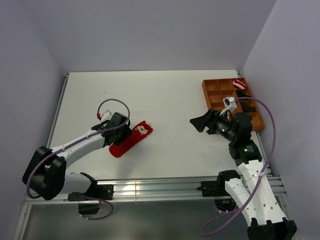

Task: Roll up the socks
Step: Move the sock to the center of the board.

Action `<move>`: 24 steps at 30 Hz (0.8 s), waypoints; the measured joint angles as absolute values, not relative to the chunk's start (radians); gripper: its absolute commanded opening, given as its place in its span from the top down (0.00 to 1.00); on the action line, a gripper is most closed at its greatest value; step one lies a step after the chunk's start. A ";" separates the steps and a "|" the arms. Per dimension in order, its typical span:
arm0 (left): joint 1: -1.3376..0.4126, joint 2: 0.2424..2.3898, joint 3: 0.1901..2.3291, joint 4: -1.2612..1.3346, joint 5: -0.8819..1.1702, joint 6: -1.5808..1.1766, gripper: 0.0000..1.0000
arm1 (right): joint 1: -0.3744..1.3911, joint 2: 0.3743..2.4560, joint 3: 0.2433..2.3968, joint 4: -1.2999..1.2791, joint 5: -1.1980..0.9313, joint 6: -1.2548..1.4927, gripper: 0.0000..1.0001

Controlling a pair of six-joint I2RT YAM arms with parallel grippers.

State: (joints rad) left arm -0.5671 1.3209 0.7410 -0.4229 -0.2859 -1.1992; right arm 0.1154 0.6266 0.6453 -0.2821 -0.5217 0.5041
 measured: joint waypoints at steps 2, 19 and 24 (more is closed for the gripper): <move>-0.569 1.310 0.698 -0.423 -0.291 -1.245 0.35 | 0.115 0.627 0.644 -0.280 -0.522 0.504 0.16; -0.415 1.605 0.857 -0.297 -0.312 -1.128 0.34 | 0.115 0.645 0.627 -0.270 -0.529 0.500 0.17; -0.393 1.835 1.118 -0.258 -0.340 -0.877 0.31 | 0.115 0.650 0.627 -0.270 -0.531 0.495 0.17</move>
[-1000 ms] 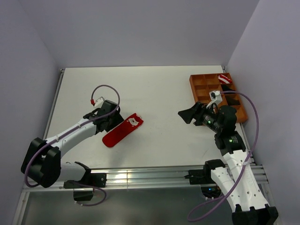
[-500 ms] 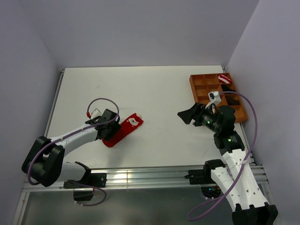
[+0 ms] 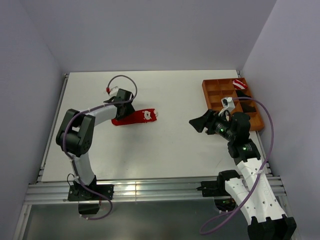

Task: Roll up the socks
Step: Move the sock to the center of the board.

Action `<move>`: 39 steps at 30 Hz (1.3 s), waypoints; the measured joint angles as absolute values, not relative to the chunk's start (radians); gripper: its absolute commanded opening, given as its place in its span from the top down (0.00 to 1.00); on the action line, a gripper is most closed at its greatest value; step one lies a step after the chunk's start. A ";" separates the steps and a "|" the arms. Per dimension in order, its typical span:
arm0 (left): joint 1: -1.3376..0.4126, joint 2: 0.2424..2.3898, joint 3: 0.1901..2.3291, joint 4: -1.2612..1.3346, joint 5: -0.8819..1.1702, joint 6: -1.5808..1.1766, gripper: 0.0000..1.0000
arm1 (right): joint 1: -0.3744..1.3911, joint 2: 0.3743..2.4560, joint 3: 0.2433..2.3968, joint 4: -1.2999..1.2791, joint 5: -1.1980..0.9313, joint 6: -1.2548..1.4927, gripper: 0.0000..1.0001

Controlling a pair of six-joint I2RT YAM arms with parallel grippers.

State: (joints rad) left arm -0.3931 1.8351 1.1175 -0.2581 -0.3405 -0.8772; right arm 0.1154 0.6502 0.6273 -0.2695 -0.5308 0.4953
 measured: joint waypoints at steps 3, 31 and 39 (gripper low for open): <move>-0.402 1.885 1.192 -0.234 -0.346 -0.740 0.28 | 0.115 0.651 0.627 -0.270 -0.536 0.492 0.17; -0.755 2.006 1.276 -0.105 -0.298 -0.487 0.42 | 0.115 0.610 0.562 -0.270 -0.543 0.500 0.19; -0.812 1.771 0.961 -0.057 -0.328 -0.510 0.37 | 0.115 0.586 0.561 -0.280 -0.539 0.500 0.19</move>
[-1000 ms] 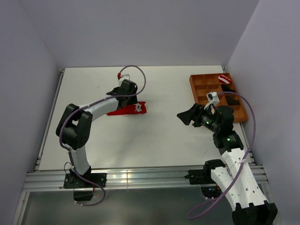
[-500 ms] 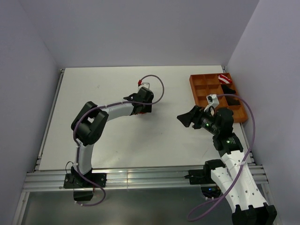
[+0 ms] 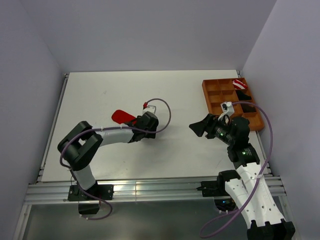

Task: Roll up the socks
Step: Move the sock to the center of the board.

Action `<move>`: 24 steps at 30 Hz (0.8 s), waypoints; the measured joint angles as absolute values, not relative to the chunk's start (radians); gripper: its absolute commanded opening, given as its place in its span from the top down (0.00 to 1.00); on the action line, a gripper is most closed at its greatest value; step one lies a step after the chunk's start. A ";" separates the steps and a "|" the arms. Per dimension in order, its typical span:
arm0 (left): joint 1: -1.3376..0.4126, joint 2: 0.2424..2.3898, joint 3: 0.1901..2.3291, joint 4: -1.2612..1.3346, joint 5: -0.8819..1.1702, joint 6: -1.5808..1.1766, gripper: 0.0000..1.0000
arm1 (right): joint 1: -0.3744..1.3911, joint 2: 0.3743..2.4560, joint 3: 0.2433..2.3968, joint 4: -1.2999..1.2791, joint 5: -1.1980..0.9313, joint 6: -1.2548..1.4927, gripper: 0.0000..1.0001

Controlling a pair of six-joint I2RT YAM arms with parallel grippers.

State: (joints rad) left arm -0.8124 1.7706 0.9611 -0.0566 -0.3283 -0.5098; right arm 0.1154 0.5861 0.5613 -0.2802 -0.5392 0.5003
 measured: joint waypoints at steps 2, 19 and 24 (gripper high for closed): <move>-0.833 1.720 0.913 -0.082 -0.356 -0.508 0.34 | 0.115 0.585 0.560 -0.280 -0.539 0.500 0.19; -1.114 1.647 0.915 -0.156 -0.680 -0.355 0.38 | 0.115 0.550 0.546 -0.307 -0.539 0.500 0.19; -1.112 1.656 0.897 -0.150 -0.698 -0.328 0.41 | 0.115 0.552 0.530 -0.310 -0.540 0.500 0.19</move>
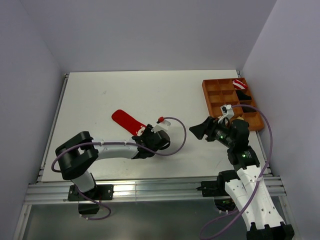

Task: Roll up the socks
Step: Move the sock to the center of the board.

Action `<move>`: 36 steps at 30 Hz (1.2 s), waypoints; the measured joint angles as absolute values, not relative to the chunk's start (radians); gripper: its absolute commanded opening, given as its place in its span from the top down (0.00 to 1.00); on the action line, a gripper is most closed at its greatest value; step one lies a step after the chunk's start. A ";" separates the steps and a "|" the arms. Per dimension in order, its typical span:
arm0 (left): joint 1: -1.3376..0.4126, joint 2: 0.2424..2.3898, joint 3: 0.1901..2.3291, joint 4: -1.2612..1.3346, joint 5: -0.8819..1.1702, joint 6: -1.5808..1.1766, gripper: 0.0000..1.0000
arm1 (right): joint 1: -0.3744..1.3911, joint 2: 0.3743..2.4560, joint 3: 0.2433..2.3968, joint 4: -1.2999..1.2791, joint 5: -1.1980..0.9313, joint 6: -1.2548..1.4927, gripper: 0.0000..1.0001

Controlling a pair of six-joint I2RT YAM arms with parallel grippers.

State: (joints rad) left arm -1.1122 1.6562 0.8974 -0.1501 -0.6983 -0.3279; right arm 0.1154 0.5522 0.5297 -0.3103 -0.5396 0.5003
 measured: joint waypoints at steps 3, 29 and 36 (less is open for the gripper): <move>-1.112 1.694 0.897 -0.140 -0.705 -0.320 0.43 | 0.115 0.553 0.530 -0.310 -0.540 0.500 0.19; -1.008 1.826 0.993 -0.162 -0.680 -0.381 0.58 | 0.116 0.551 0.508 -0.307 -0.540 0.500 0.19; -1.008 1.901 1.076 -0.162 -0.714 -0.387 0.64 | 0.115 0.551 0.502 -0.308 -0.540 0.500 0.19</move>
